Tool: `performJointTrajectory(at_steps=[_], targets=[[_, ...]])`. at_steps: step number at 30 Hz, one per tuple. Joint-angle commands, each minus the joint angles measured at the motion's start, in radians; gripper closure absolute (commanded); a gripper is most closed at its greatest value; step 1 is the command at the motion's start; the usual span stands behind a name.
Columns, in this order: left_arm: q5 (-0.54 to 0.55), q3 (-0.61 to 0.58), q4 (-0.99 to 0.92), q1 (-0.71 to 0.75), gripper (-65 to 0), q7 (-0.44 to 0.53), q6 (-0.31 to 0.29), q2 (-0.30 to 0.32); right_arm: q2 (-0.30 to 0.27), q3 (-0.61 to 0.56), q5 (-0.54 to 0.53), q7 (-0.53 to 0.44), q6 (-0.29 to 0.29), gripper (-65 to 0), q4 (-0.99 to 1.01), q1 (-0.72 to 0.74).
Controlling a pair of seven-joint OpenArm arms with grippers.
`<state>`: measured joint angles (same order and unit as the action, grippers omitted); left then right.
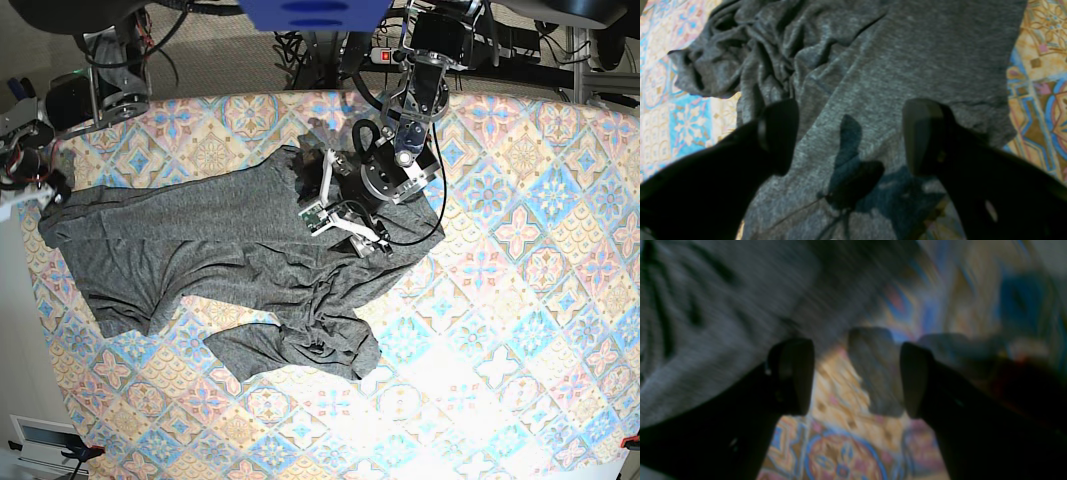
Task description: Layout the t-shirt on the table in an organized manner, then fold the t-shirt properly
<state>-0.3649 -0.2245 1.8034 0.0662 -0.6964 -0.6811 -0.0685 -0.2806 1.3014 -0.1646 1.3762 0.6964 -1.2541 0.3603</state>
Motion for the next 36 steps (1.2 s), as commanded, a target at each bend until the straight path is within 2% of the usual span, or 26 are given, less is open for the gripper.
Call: performJointTrajectory(at_steps=[1, 5, 10, 16, 32, 36], targets=[[0.008, 0.000, 0.019, -0.013, -47.1, 0.017, 0.008, -0.006, -0.035, 0.004, 0.007, -0.004, 0.002, -38.4, -0.020, -0.014], [0.008, 0.000, 0.019, 0.004, -47.1, 0.021, 0.008, -0.003, -0.035, 0.005, 0.007, -0.013, 0.002, -38.4, -0.014, -0.031], [0.008, 0.000, 0.019, 0.007, -47.1, 0.021, 0.008, -0.003, -0.035, 0.004, 0.006, -0.071, 0.002, -38.4, -0.011, -0.033], [0.008, 0.001, 0.019, 0.007, -47.1, 0.019, 0.008, -0.003, -0.035, -0.081, 0.006, -0.074, 0.002, -38.4, -0.011, -0.034], [0.008, 0.001, 0.019, 0.002, -47.1, 0.021, 0.008, -0.003, -0.035, -0.095, 0.013, -0.102, 0.002, -38.4, -0.009, -0.036], [0.007, 0.001, 0.019, 0.004, -47.1, 0.021, 0.008, -0.001, -0.035, -0.202, 0.006, -0.131, 0.002, -38.4, 0.037, -0.068]])
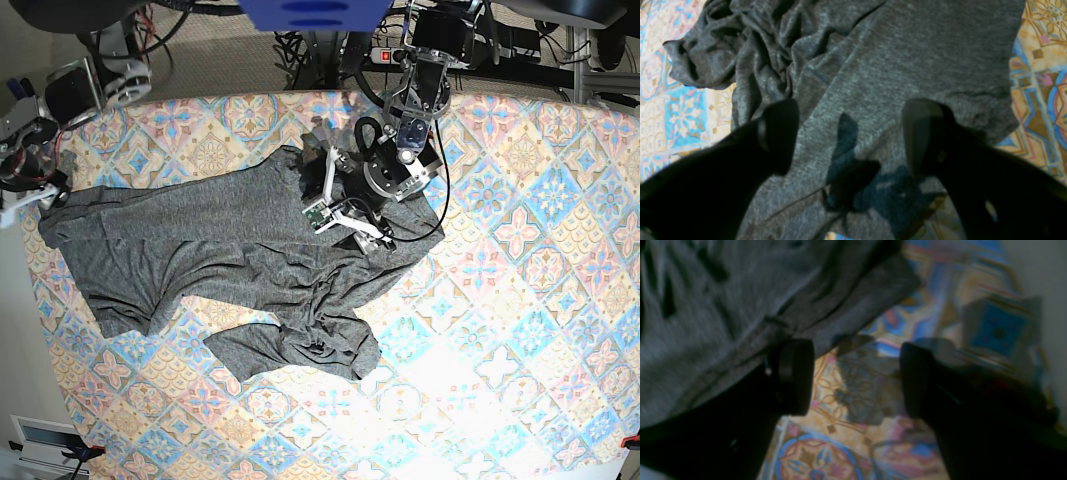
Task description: Layout the t-shirt on the table in an organized manner, then fold the t-shirt properly
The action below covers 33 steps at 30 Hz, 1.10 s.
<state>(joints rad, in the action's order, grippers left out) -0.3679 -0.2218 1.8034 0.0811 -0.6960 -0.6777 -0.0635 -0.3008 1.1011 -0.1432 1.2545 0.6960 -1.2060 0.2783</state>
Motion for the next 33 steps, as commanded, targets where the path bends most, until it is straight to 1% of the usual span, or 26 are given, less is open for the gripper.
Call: performJointTrajectory(at_steps=[1, 4, 9, 13, 18, 20, 22, 24, 27, 28, 30, 33], targets=[[0.010, -0.001, 0.019, -0.010, -47.1, 0.020, 0.005, 0.001, -0.015, -0.031, -0.016, -0.017, 0.002, -38.4, 0.005, 0.012], [0.010, -0.001, 0.019, -0.008, -47.1, 0.020, 0.005, 0.009, -0.015, -0.045, -0.017, -0.043, 0.002, -38.4, 0.048, 0.014], [0.010, -0.001, 0.019, -0.008, -47.1, 0.020, 0.005, 0.015, -0.015, -0.045, -0.016, -0.049, 0.002, -38.4, 0.114, 0.014], [0.010, -0.001, 0.019, -0.010, -47.1, 0.020, 0.005, 0.015, -0.015, -0.045, -0.016, -0.089, 0.002, -38.4, 0.122, 0.014], [0.010, -0.001, 0.017, -0.013, -47.1, 0.020, 0.005, 0.015, -0.015, -0.049, -0.016, -0.114, 0.002, -38.4, 0.120, 0.014], [0.010, -0.001, 0.017, -0.013, -47.1, 0.020, 0.005, 0.015, -0.015, -0.052, -0.029, -0.134, 0.002, -38.4, 0.117, 0.014], [0.010, -0.001, 0.017, -0.013, -47.1, 0.019, 0.005, 0.015, -0.015, -0.078, -0.063, -0.149, 0.002, -38.4, 0.116, 0.014], [0.010, -0.001, 0.017, -0.014, -47.1, 0.019, 0.005, 0.015, -0.015, -0.151, -0.101, -0.164, 0.002, -37.9, 0.114, 0.012], [0.010, -0.001, 0.017, -0.010, -47.1, 0.017, 0.005, 0.015, -0.018, -0.266, -0.167, -0.212, 0.002, -33.5, 0.114, 0.012], [0.010, -0.001, 0.017, -0.008, -47.1, 0.017, 0.005, 0.015, -0.021, -0.287, -0.183, -0.224, 0.002, -31.7, 0.114, 0.012], [0.010, -0.001, 0.017, -0.008, -47.1, 0.017, 0.005, 0.015, -0.047, -0.326, -0.212, -0.240, 0.002, -27.8, 0.117, 0.012], [0.010, -0.001, 0.016, -0.007, -47.1, 0.017, 0.005, 0.015, -0.056, -0.349, -0.212, -0.253, 0.002, -21.2, 0.114, 0.012]])
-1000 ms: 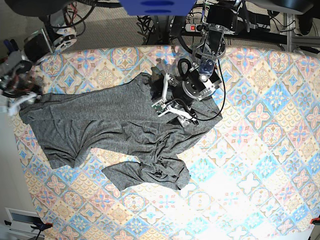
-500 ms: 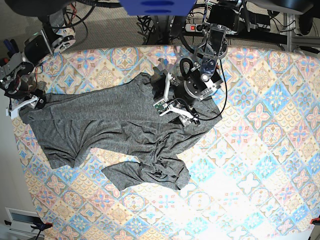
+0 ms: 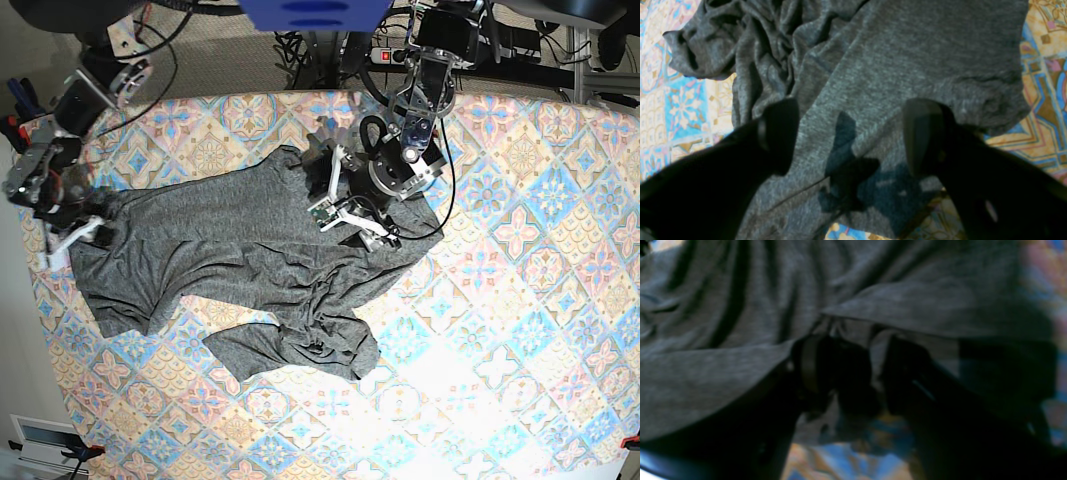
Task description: Layout the t-shirt on the table in an organized manner, then fold the t-shirt properly
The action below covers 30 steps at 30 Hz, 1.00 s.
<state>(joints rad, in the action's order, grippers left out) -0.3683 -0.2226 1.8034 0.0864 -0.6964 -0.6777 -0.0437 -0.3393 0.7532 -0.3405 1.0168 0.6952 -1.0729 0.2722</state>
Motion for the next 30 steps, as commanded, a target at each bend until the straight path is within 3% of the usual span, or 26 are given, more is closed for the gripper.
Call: performJointTrajectory(at_steps=[1, 7, 9, 15, 20, 24, 30], targets=[[0.010, -0.001, 0.016, -0.009, -47.1, 0.017, 0.005, -0.005, -0.019, -0.001, -0.015, -0.016, 0.003, -18.5, -0.019, 0.019], [0.012, -0.027, 0.016, 0.022, -45.9, 0.017, 0.003, -0.005, -0.020, 0.001, 0.059, -0.022, 0.003, -2.2, -0.020, -0.014], [0.012, -0.041, 0.016, 0.034, -42.7, 0.017, 0.003, -0.005, -0.022, 0.004, 0.108, -0.023, 0.003, 0.0, -0.020, -0.014], [0.015, -0.044, 0.017, 0.057, -24.6, 0.017, 0.003, -0.005, -0.024, 0.125, 0.206, -0.054, 0.003, 0.0, -0.062, -0.015], [0.018, -0.037, 0.020, 0.071, -7.8, 0.017, 0.003, -0.006, -0.022, 0.141, 0.258, -0.051, 0.003, 0.0, -0.214, -0.054], [0.022, -0.036, 0.025, 0.092, -9.3, 0.017, 0.003, -0.014, -0.022, 0.141, 0.260, -0.051, 0.003, 0.0, -0.273, -0.090], [0.022, -0.034, 0.100, 0.149, -20.5, 0.016, 0.003, -0.054, -0.022, 0.141, 0.260, -0.056, 0.003, 0.0, -0.275, -0.110]])
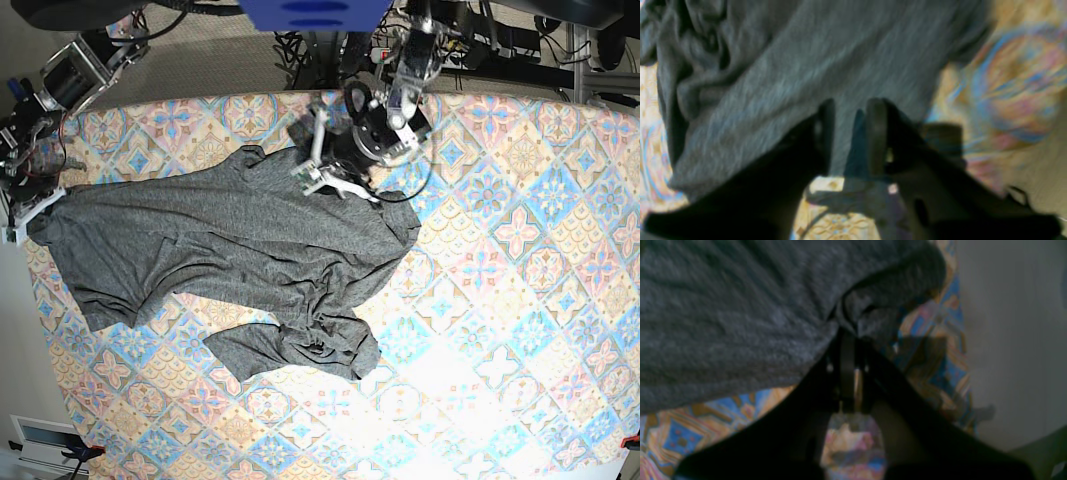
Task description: Layout the t-shirt on the table in an organized manner, then fold the t-shirt properly
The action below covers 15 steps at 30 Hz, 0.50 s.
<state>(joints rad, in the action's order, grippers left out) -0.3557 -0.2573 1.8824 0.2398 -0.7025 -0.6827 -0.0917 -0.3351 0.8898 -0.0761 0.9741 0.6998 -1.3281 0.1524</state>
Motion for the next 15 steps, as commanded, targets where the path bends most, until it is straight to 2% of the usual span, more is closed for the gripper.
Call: performJointTrajectory(at_steps=[1, 4, 7, 9, 12, 15], targets=[[0.010, 0.000, 0.047, 0.011, -23.3, 0.022, 0.008, -0.007, -0.026, 0.004, -0.004, -0.013, -0.002, 0.0, -0.021, 0.008], [0.008, -0.007, 0.084, 0.031, -31.4, 0.022, 0.008, 0.002, -0.026, 0.004, -0.004, -0.013, -0.002, 0.0, -0.018, 0.008], [0.013, -0.010, 0.084, 0.025, -40.6, 0.022, -0.015, 0.073, -0.025, 0.001, -0.003, -0.008, -0.002, 0.0, -0.018, 0.008], [0.019, -0.012, 0.084, 0.022, -46.3, 0.022, -0.015, 0.096, -0.025, 0.001, -0.003, -0.008, -0.002, 0.0, -0.018, 0.002], [0.024, 0.003, 0.085, 0.013, -54.1, 0.020, -0.015, 0.099, -0.025, 0.001, -0.003, -0.008, -0.002, 0.0, -0.018, -0.004], [0.109, 0.052, 0.081, 0.017, -59.4, 0.016, -0.015, 0.073, -0.025, 0.001, -0.003, -0.007, -0.002, 0.0, -0.018, -0.007]])
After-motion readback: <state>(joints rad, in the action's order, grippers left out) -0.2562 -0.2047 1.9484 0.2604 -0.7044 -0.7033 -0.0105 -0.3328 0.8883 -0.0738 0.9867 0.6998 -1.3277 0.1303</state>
